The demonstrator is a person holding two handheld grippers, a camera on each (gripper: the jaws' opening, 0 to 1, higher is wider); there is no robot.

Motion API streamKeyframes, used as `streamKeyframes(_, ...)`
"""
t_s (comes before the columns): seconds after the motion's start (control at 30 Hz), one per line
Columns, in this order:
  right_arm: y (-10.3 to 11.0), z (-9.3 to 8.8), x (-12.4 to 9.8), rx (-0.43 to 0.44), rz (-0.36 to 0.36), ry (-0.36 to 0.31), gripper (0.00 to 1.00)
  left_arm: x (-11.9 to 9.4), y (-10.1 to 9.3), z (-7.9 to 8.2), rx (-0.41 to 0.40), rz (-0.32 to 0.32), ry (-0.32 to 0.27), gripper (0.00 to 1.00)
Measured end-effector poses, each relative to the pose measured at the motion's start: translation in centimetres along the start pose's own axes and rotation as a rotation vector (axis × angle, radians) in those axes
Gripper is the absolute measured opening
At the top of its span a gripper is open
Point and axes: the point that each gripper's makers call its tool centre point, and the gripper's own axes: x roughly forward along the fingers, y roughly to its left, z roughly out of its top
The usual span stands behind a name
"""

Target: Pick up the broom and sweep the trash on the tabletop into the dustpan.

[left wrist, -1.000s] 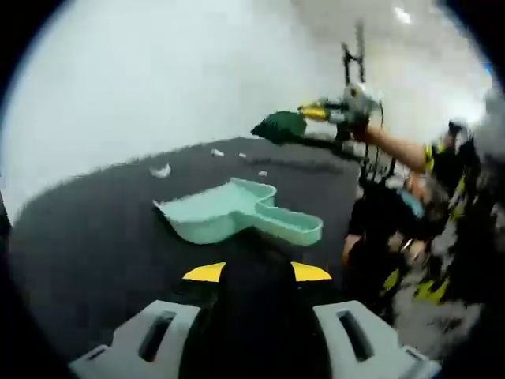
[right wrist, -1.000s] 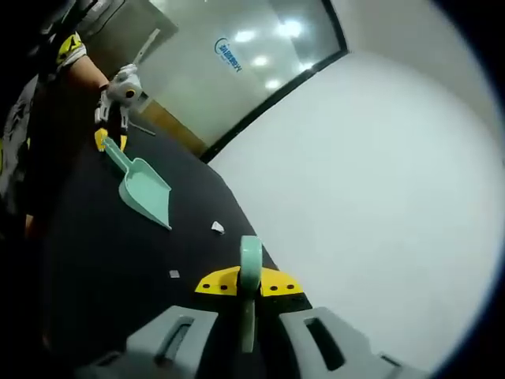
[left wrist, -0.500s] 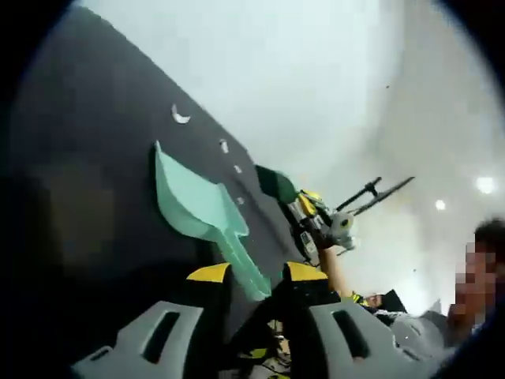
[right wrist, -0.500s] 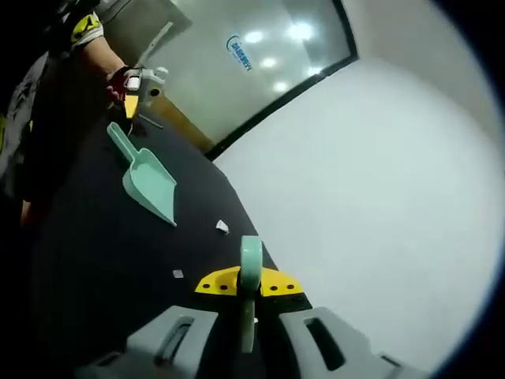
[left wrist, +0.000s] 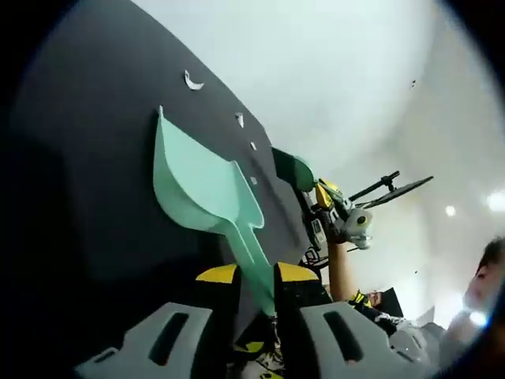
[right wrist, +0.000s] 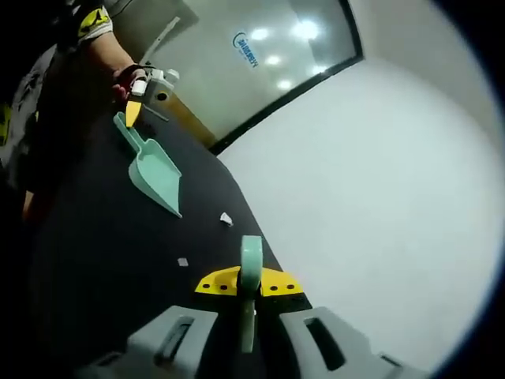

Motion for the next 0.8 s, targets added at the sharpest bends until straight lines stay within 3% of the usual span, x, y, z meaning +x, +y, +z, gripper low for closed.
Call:
streamKeyframes(0.23,0.4,1.9,0.5,0.094,0.071,-0.048,0.04,1.0,-2.3,-0.7,-0.046,-0.048,0.002,0.15)
streamKeyframes(0.4,0.5,2.1,2.8,0.217,0.121,0.036,0.04,2.2,-3.5,-1.0,-0.116,-0.094,0.007,0.15)
streamKeyframes(0.53,1.1,2.4,4.5,0.318,0.156,0.090,0.04,3.0,-3.8,-1.6,-0.125,-0.094,0.026,0.15)
streamKeyframes(0.8,1.9,3.7,6.7,0.322,0.166,0.138,0.04,4.3,-4.3,-2.8,-0.123,-0.108,0.057,0.15)
